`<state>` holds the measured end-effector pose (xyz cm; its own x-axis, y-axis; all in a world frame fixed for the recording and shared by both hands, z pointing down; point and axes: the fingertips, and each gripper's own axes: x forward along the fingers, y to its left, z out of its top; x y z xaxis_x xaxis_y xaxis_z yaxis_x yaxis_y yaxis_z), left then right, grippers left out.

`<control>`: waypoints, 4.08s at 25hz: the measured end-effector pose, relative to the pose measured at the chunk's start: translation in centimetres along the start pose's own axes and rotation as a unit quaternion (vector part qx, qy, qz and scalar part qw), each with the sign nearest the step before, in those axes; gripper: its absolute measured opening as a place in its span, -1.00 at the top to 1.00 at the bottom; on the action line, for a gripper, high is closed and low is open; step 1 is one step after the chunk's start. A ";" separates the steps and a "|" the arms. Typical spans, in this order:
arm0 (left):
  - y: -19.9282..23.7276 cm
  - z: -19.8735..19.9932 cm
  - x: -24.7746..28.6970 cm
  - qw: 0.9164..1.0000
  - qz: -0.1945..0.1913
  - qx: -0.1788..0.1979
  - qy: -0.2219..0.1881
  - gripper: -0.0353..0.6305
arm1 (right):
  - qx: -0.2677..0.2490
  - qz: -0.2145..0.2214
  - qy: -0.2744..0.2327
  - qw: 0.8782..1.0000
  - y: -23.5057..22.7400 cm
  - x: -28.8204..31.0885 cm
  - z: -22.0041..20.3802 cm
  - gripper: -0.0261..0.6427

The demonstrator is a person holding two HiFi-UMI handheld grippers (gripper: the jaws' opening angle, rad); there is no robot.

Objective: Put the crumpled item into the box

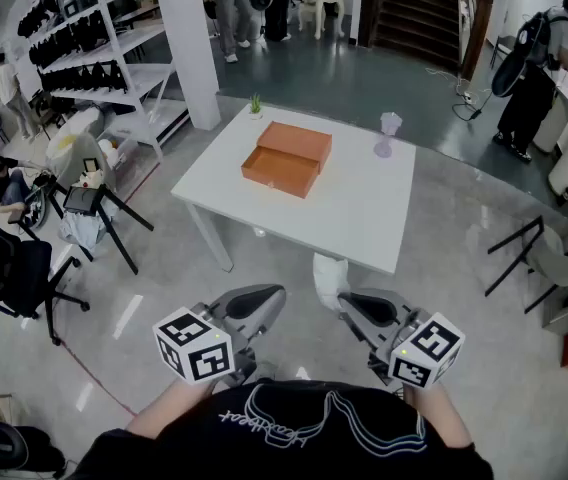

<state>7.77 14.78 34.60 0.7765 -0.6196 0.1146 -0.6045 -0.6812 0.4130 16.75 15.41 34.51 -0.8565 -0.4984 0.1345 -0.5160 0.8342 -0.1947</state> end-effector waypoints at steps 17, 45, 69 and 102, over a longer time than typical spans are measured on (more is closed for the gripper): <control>-0.3 -1.8 -1.0 1.000 0.028 -0.008 -0.009 0.88 | 0.006 0.004 0.009 1.000 0.1 -0.3 -1.6 0.87; 24.7 7.3 5.3 0.998 0.010 -0.057 0.009 0.88 | 0.015 -0.062 0.070 0.995 -15.2 20.9 0.9 0.86; 35.8 10.0 8.1 0.998 0.022 -0.038 0.033 0.88 | -0.097 -0.137 0.229 0.959 -27.7 31.8 -3.4 0.85; 46.1 11.4 10.6 0.991 0.088 -0.092 0.035 0.88 | -0.103 -0.107 0.467 0.872 -39.1 40.2 -15.8 0.67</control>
<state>-13.87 -27.64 44.59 0.6763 -0.6892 0.2601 -0.6944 -0.4784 0.5375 2.70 -33.55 62.86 -0.3060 -0.3183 0.8972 -0.5659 0.8187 0.0975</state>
